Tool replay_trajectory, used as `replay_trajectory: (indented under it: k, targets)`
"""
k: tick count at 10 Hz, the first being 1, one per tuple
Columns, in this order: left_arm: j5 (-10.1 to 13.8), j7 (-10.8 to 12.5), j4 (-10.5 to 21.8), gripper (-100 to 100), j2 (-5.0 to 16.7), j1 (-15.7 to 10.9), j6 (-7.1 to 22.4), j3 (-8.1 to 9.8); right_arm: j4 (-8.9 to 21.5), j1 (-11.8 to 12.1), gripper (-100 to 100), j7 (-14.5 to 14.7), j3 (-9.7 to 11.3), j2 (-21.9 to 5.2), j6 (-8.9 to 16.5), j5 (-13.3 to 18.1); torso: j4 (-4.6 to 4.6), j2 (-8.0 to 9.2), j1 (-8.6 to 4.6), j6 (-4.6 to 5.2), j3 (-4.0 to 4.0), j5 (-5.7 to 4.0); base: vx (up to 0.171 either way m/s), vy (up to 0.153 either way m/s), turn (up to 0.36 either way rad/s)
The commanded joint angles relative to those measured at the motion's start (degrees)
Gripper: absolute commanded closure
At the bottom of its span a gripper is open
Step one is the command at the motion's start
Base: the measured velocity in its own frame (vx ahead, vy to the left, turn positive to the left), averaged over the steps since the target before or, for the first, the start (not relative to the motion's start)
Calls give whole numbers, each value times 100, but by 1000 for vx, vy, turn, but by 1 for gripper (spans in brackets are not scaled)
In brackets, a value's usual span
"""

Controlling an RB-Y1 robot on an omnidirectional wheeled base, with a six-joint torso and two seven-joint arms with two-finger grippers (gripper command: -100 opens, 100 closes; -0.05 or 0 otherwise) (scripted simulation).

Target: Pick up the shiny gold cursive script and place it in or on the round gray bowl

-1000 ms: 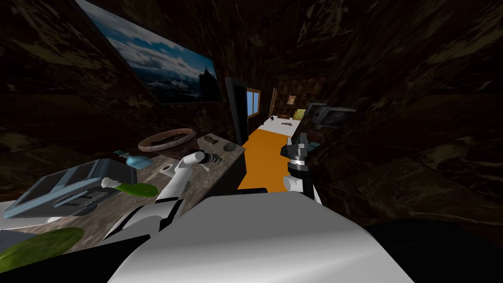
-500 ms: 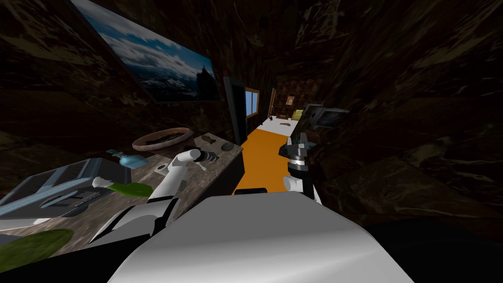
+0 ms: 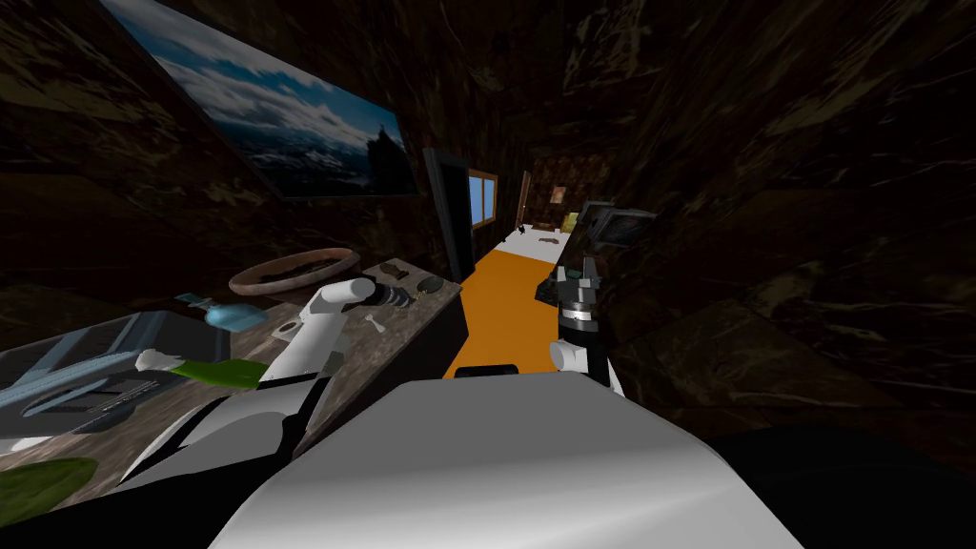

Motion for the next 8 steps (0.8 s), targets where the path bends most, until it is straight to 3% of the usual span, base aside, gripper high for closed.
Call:
replay_trajectory:
  k: [1, 4, 6, 8]
  targets:
    - [35, 49, -72, 100, 214, -49, 171, 83, 0, 0, 0, 0, 0, 0, 0, 0, 0, 0, 0, 0, 0, 0, -9, -132, -22]
    - [159, 221, -123, 100, 480, -133, 440, 200, 0, 0, 0, 0, 0, 0, 0, 0, -3, -10, -1, 1, -6, 2, 40, -121, -3]
    - [347, 457, -112, 100, 554, -101, 629, 284, 0, 2, 0, 0, -1, -1, 0, 0, -12, -50, 15, 3, -29, 6, 173, -50, 2]
    - [518, 681, -85, 100, 571, -30, 777, 354, -1, 3, 0, 0, -2, -2, -1, 0, -25, -103, 70, 3, -61, 18, 253, 53, -15]
